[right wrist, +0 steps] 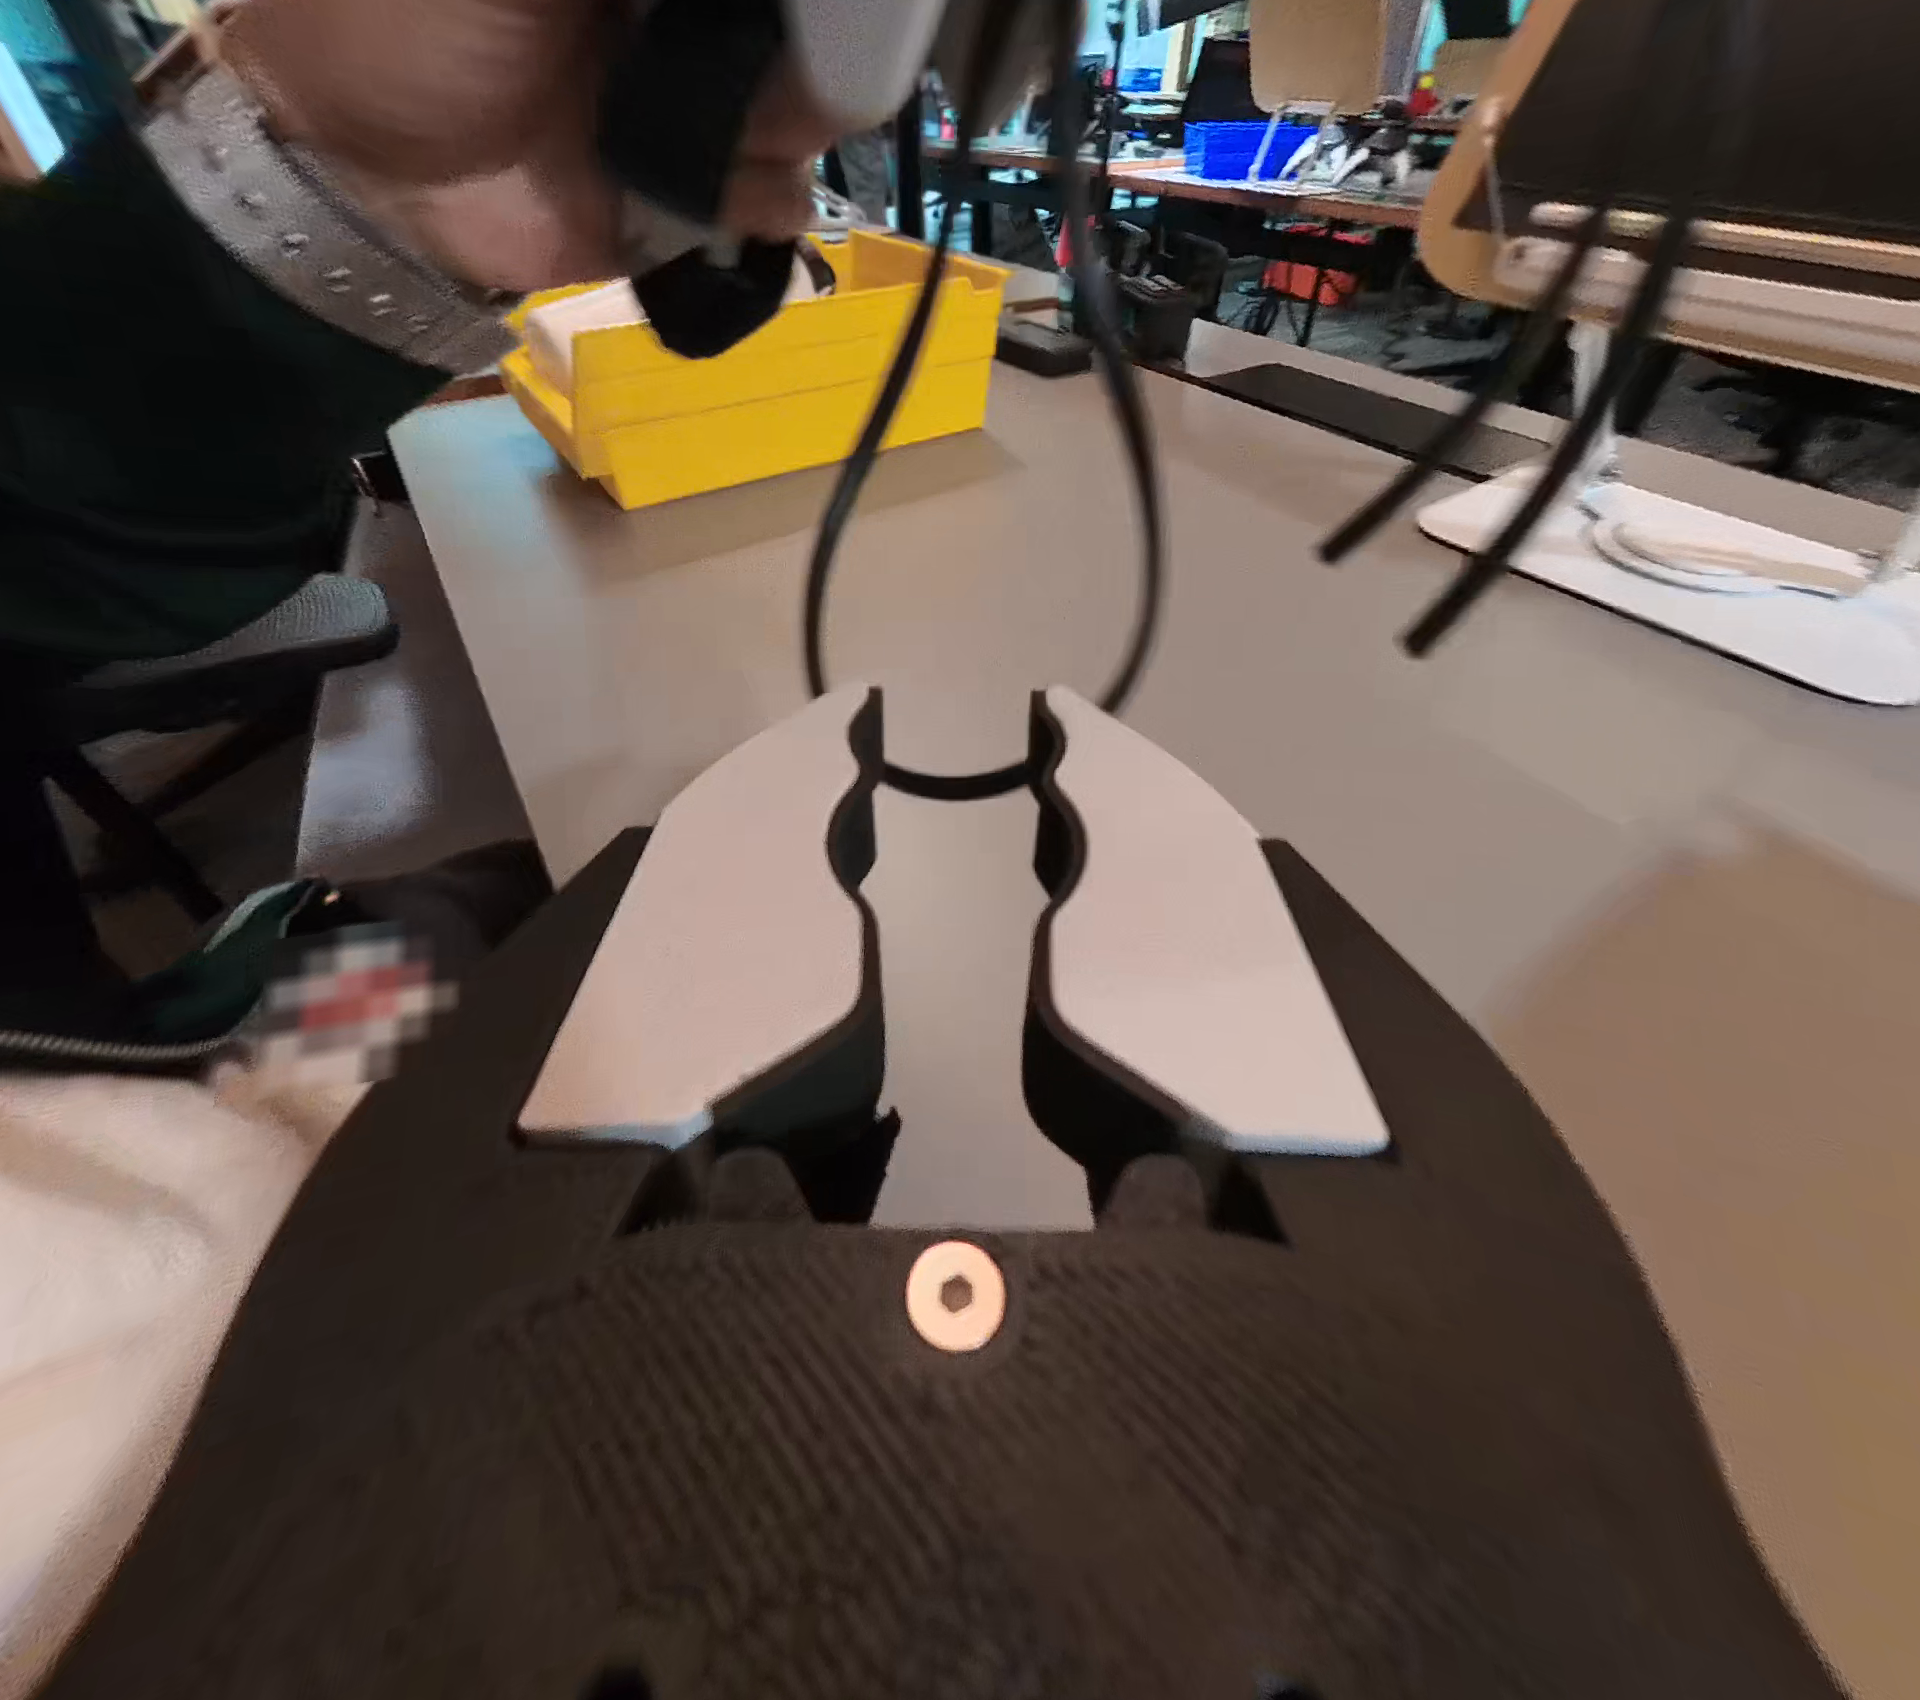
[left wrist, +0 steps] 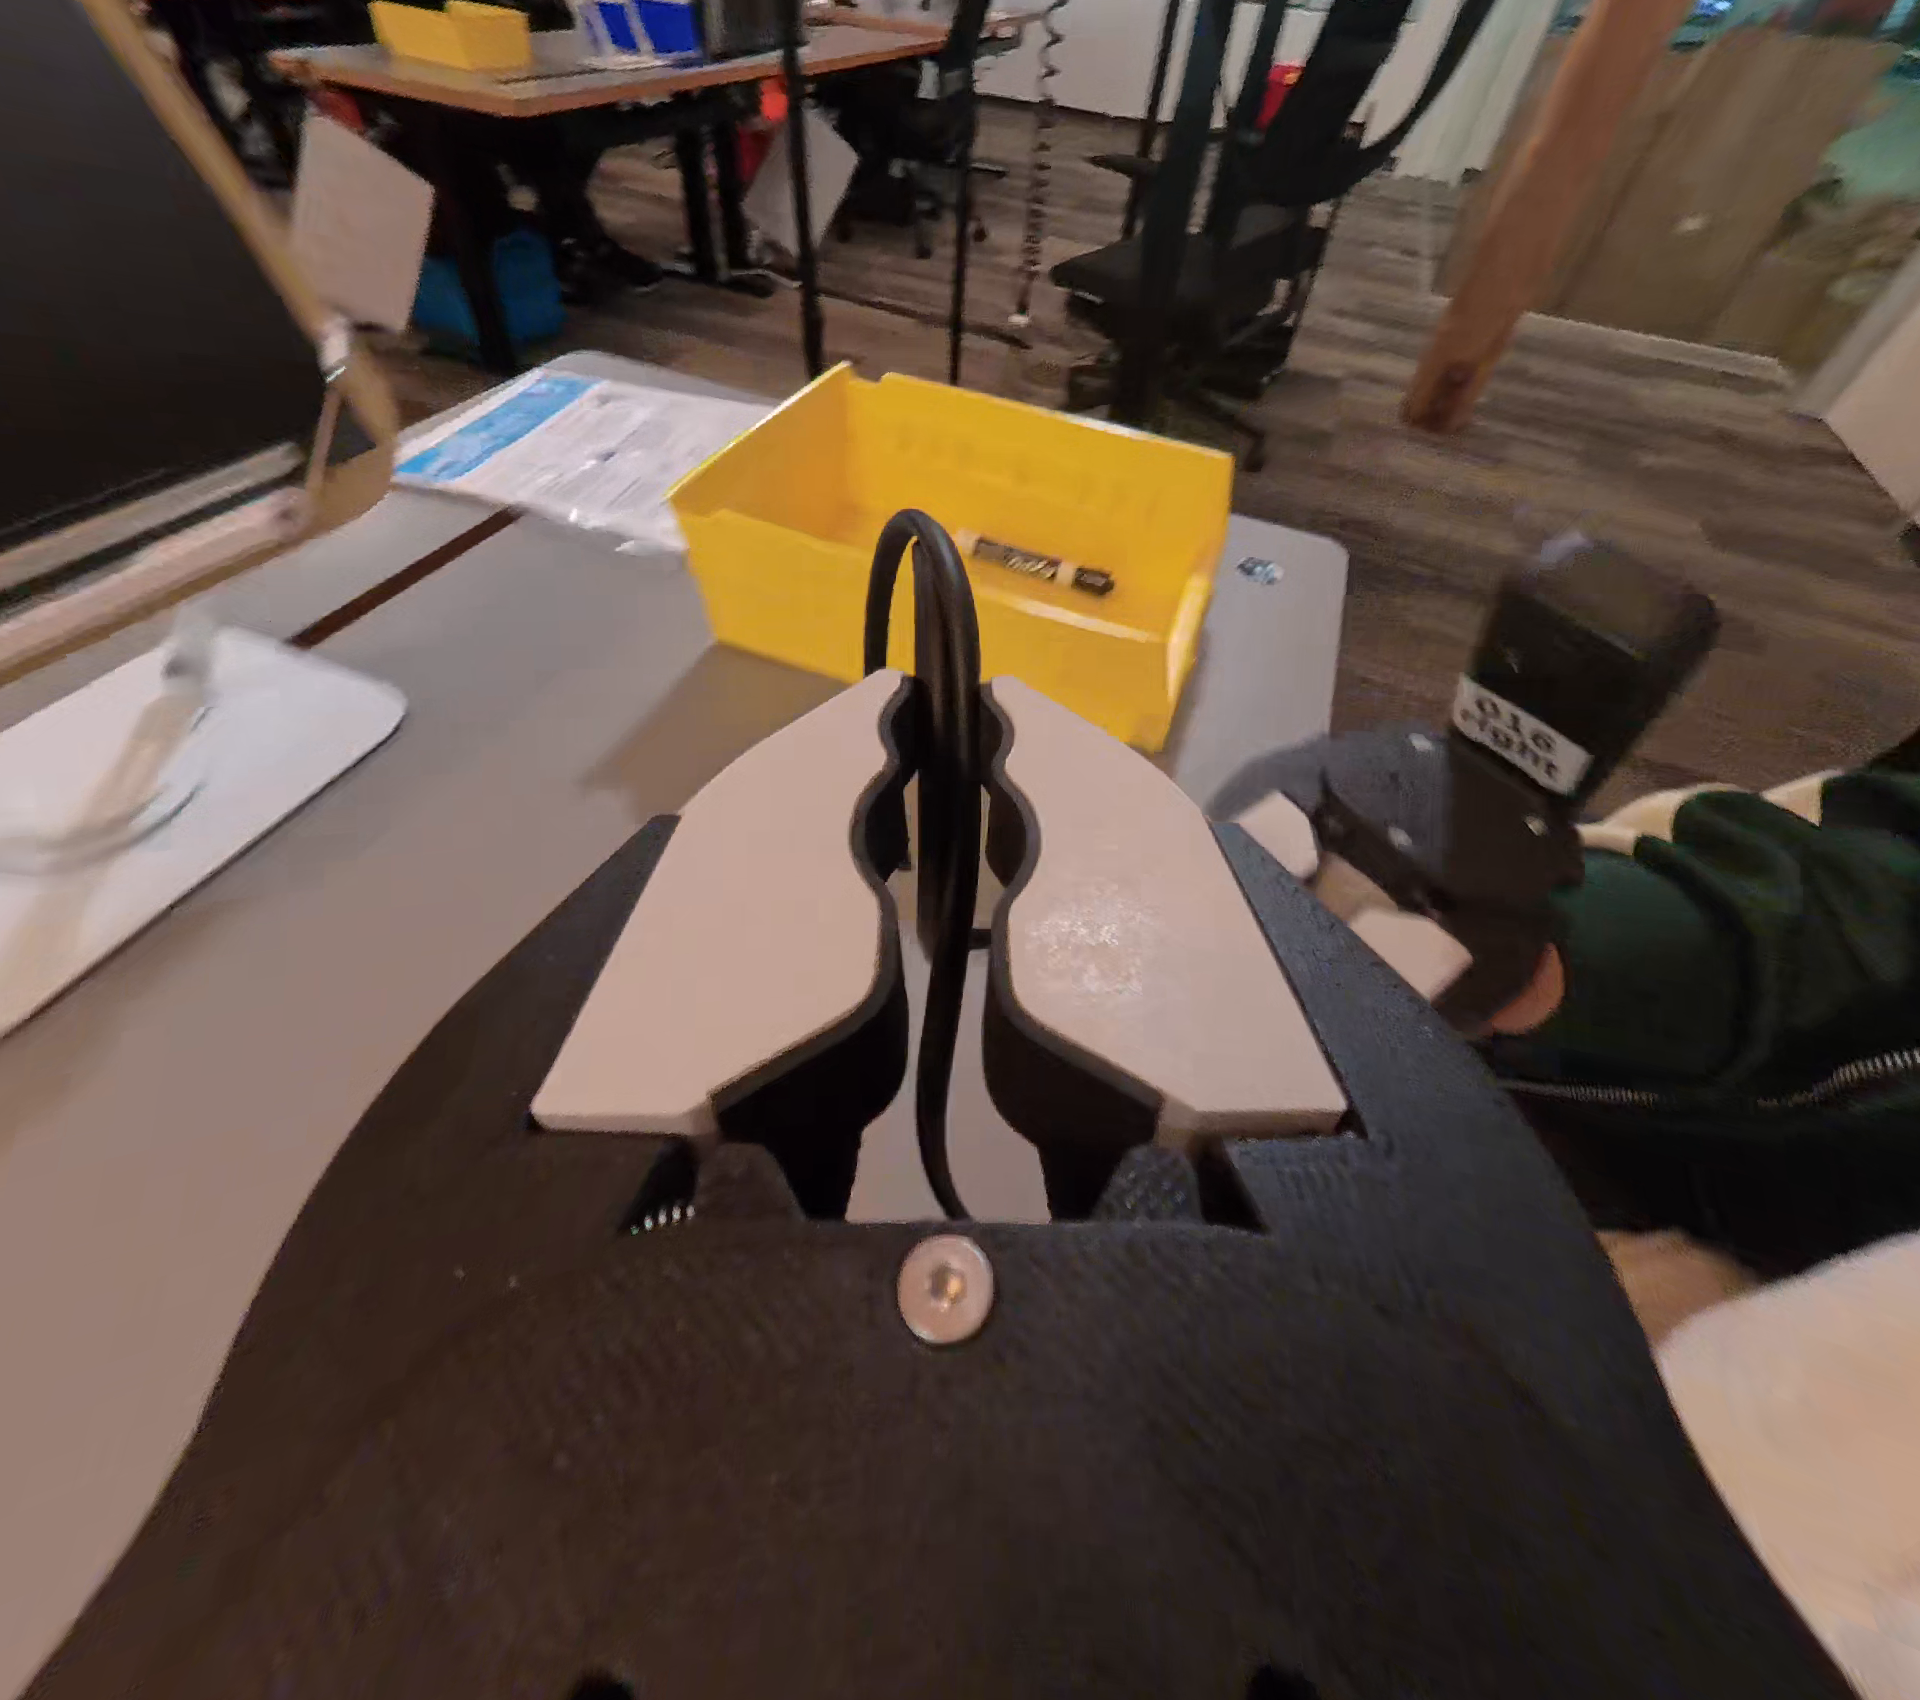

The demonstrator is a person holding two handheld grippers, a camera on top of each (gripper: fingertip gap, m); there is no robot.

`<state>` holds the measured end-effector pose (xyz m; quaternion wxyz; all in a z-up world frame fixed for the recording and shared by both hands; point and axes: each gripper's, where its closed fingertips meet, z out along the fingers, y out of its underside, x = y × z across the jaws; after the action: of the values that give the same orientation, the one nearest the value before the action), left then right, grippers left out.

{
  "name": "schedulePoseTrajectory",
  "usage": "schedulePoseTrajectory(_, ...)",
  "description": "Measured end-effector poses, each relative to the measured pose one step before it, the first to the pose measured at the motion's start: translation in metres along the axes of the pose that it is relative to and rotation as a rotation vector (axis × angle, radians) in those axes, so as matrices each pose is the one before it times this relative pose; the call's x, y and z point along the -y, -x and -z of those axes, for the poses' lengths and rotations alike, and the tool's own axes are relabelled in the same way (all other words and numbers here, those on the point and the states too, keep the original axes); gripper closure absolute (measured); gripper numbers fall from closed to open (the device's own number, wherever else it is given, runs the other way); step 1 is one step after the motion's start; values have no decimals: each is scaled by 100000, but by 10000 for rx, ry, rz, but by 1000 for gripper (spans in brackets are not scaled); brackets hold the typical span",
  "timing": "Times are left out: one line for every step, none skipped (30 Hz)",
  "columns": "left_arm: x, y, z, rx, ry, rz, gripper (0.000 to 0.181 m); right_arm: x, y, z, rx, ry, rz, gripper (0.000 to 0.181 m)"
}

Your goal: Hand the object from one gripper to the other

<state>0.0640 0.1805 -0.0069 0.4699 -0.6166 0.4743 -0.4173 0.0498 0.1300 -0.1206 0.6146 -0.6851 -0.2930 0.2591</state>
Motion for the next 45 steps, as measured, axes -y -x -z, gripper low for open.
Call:
schedulePoseTrajectory(996,-905,-1961,-287,-69,-203,171,41,-46,1370,-219,-83,-22,155)
schedulePoseTrajectory(1145,-806,-2047,-262,-107,-172,171,393,-76,1357,-178,-292,-164,156)
schedulePoseTrajectory(1346,-738,-2097,-263,-211,-86,171,678,-83,1253,-117,-425,-284,156)
schedulePoseTrajectory(1473,-611,-2175,-225,-305,-25,171,836,-64,1086,-83,-471,-346,156)
schedulePoseTrajectory(1418,-396,-2294,-143,-331,-3,171,835,-44,855,-43,-450,-279,156)
schedulePoseTrajectory(1205,-216,-2373,-72,-316,-81,171,680,-80,576,-39,-348,-135,155)
schedulePoseTrajectory(877,-27,-2368,-5,-261,-111,171,387,-141,329,-42,-170,-13,155)
schedulePoseTrajectory(433,132,-2302,39,-123,-125,171,51,-179,162,-50,28,40,155)
schedulePoseTrajectory(-94,217,-2201,22,55,-208,171,-166,-177,92,-49,137,21,154)
schedulePoseTrajectory(-696,242,-2066,-42,297,-159,171,-160,-179,88,-52,111,-7,155)
schedulePoseTrajectory(-1147,430,-1770,50,468,74,171,0,-150,116,-45,16,-20,155)
schedulePoseTrajectory(-1313,461,-1458,59,474,217,169,123,-144,181,-48,-49,-22,155)
schedulePoseTrajectory(-1336,463,-1148,38,417,299,154,238,-148,212,-48,-86,-24,155)
schedulePoseTrajectory(-1265,464,-806,25,347,315,133,263,-154,217,-46,-95,-16,155)
schedulePoseTrajectory(-1240,411,-380,-3,318,253,125,229,-209,223,-74,-74,1,155)
schedulePoseTrajectory(-998,444,29,30,149,184,122,154,-241,218,-112,-50,9,154)
schedulePoseTrajectory(-714,560,399,161,-65,119,112,82,-243,192,-110,-41,-24,155)
schedulePoseTrajectory(-668,353,743,58,-72,47,104,28,-170,128,-72,-34,-75,155)
schedulePoseTrajectory(-774,123,1113,-58,-18,14,101,-46,-88,71,-40,-16,-98,154)
schedulePoseTrajectory(-780,7,1450,-100,-67,-26,102,-154,-37,-12,-17,23,-87,154)
schedulePoseTrajectory(-841,-16,1787,-67,-93,-77,104,-281,41,-77,6,95,-57,154)
schedulePoseTrajectory(-893,20,2078,-9,-122,-150,108,-390,106,-150,24,153,0,154)
schedulePoseTrajectory(-1009,175,2312,107,-97,-192,110,-431,153,-196,28,187,63,154)
schedulePoseTrajectory(-1164,459,2449,262,-22,-222,113,-442,192,-246,30,196,131,154)
schedulePoseTrajectory(-1339,786,2501,398,82,-182,116,-468,184,-302,17,202,195,154)
schedulePoseTrajectory(-1394,1055,2453,458,118,-95,119,-506,115,-391,-13,211,240,154)
schedulePoseTrajectory(-1463,1126,2317,400,153,11,129,-511,-16,-551,-43,188,234,155)
schedulePoseTrajectory(-1562,889,2182,145,271,208,138,-422,-192,-763,-89,135,193,155)
schedulePoseTrajectory(-1394,439,1963,-174,188,341,148,-316,-233,-1017,-57,150,103,155)
schedulePoseTrajectory(-868,199,1640,-202,-219,465,157,-281,-149,-1194,58,182,68,155)
schedulePoseTrajectory(-802,31,1324,-197,-237,528,167,-240,-224,-1354,57,128,119,155)
schedulePoseTrajectory(-882,-88,943,-196,-106,377,168,-154,-367,-1510,26,91,77,155)
schedulePoseTrajectory(-894,50,651,-43,-4,135,167,-46,-313,-1615,125,30,-72,156)
schedulePoseTrajectory(-892,295,439,154,43,-78,167,47,-314,-1670,220,-61,-157,156)
schedulePoseTrajectory(-779,448,271,256,51,-172,168,-29,-485,-1645,177,-77,-166,156)
schedulePoseTrajectory(-548,445,129,244,9,-205,168,-196,-638,-1499,87,51,-180,154)
schedulePoseTrajectory(-268,409,20,199,14,-218,168,-218,-569,-1266,45,146,-159,154)
schedulePoseTrajectory(-152,393,-91,158,124,-217,166,-71,-424,-967,23,63,-80,154)
schedulePoseTrajectory(-162,405,-146,140,173,-201,165,26,-197,-652,48,-29,-91,154)
schedulePoseTrajectory(-46,359,-123,108,81,-131,165,71,48,-349,118,-30,-136,153)
schedulePoseTrajectory(70,311,-82,59,30,-57,165,193,138,-137,122,-69,-119,153)
schedulePoseTrajectory(197,393,2,117,-6,-49,165,376,167,-50,119,-131,-58,153)
schedulePoseTrajectory(320,481,81,182,-40,-50,165,499,179,-54,125,-161,-4,152)
schedulePoseTrajectory(442,457,169,175,-65,-2,165,492,212,-104,159,-99,18,151)
schedulePoseTrajectory(786,484,300,208,-218,82,164,334,302,-110,216,-3,26,150)
